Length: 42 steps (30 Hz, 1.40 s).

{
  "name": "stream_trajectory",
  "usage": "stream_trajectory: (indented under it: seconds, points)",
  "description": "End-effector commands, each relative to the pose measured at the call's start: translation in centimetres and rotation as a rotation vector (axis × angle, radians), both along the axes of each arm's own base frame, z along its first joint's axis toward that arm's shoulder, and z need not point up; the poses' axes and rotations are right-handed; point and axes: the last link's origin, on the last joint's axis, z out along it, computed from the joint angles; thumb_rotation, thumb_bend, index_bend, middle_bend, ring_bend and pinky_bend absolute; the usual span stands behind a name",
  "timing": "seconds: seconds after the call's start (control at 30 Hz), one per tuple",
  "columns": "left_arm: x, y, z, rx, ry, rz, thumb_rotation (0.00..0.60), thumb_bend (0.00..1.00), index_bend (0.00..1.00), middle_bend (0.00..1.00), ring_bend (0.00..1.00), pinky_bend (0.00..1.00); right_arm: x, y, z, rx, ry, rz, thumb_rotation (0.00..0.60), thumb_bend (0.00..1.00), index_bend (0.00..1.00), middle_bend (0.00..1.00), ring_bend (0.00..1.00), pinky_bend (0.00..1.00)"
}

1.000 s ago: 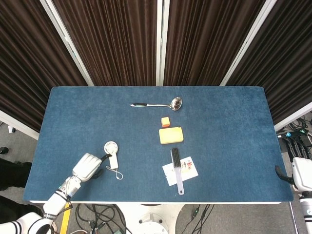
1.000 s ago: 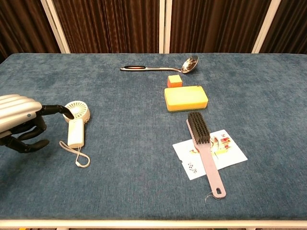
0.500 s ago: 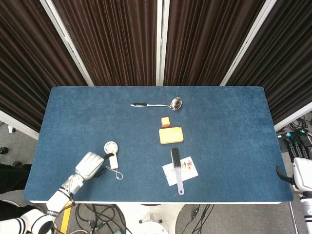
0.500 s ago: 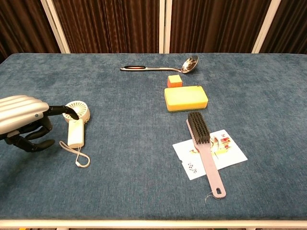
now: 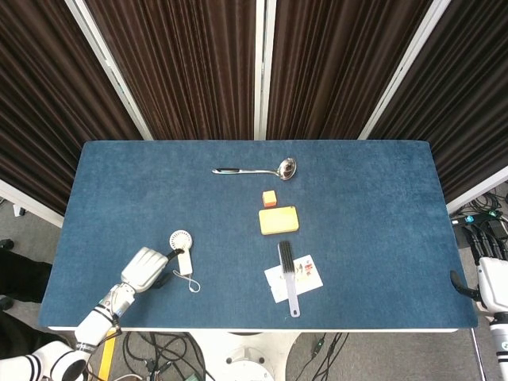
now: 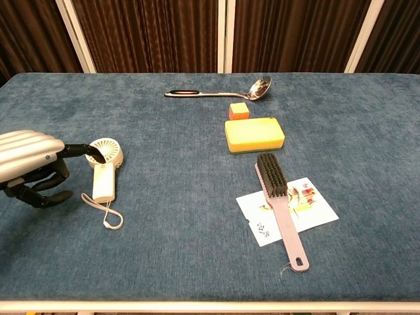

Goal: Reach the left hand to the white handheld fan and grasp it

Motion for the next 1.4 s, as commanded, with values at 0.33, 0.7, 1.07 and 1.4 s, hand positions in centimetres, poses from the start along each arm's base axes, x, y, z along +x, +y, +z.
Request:
stream_trajectory:
  seconds: [0.33,0.7,1.07,1.4]
  points:
    - [0.06,-0.06,-0.2,-0.016,0.003,0.004,0.6,0.41,0.21,0.85,0.84,0.86,0.1,0.0,0.15,-0.004,0.003,0.0,0.6,0.28,0.0,0.0,0.0,0.0]
    - [-0.2,0.0,-0.23,-0.014,0.002,0.018,0.6,0.41,0.21,0.85,0.84,0.86,0.06,0.0,0.06,0.0,0.004,-0.001,0.6,0.28,0.0,0.0,0.0,0.0]
    - [-0.03,-0.03,0.02,-0.009,-0.011,0.011,0.6,0.41,0.21,0.85,0.84,0.86,0.11,-0.09,0.03,0.001,0.002,-0.001,0.6,0.28,0.0,0.0,0.0,0.0]
    - [-0.32,-0.08,-0.1,-0.017,-0.003,0.022,0.6,0.41,0.21,0.85,0.84,0.86,0.12,-0.03,0.06,-0.001,0.002,0.002,0.6,0.28,0.0,0.0,0.0,0.0]
